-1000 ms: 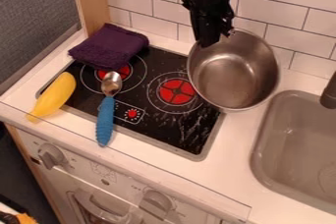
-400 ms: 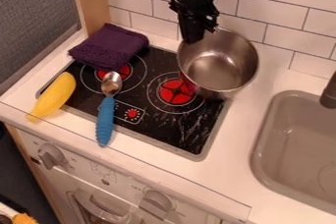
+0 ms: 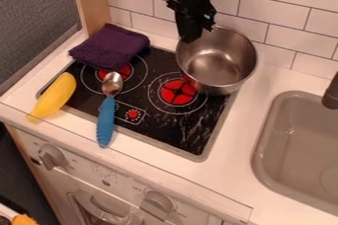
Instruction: Take the silver pan on the top right burner
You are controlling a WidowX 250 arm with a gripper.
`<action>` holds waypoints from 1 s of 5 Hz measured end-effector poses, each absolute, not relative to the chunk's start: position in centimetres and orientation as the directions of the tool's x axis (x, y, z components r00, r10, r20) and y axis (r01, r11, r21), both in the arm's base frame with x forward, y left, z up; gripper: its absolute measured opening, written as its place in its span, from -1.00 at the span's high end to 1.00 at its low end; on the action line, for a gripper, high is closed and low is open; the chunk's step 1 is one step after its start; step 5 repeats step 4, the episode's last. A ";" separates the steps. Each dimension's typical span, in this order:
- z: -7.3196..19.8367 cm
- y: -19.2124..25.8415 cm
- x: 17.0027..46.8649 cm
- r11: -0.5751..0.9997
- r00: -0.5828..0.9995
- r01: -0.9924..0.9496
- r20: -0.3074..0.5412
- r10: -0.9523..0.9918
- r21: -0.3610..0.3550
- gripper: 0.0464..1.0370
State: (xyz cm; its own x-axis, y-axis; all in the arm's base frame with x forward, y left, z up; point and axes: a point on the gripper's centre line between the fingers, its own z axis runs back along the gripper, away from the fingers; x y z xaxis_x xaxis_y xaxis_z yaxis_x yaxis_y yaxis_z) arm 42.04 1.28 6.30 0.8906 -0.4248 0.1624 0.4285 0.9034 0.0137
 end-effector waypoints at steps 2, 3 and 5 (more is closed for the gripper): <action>9.0 0.8 41.3 0.896 0.869 0.443 0.231 -0.439 0.034 -0.58; 10.8 1.0 40.4 0.913 0.878 0.403 0.255 -0.404 0.058 -0.94; 10.6 1.1 39.6 0.933 0.905 0.353 0.229 -0.359 0.068 -0.94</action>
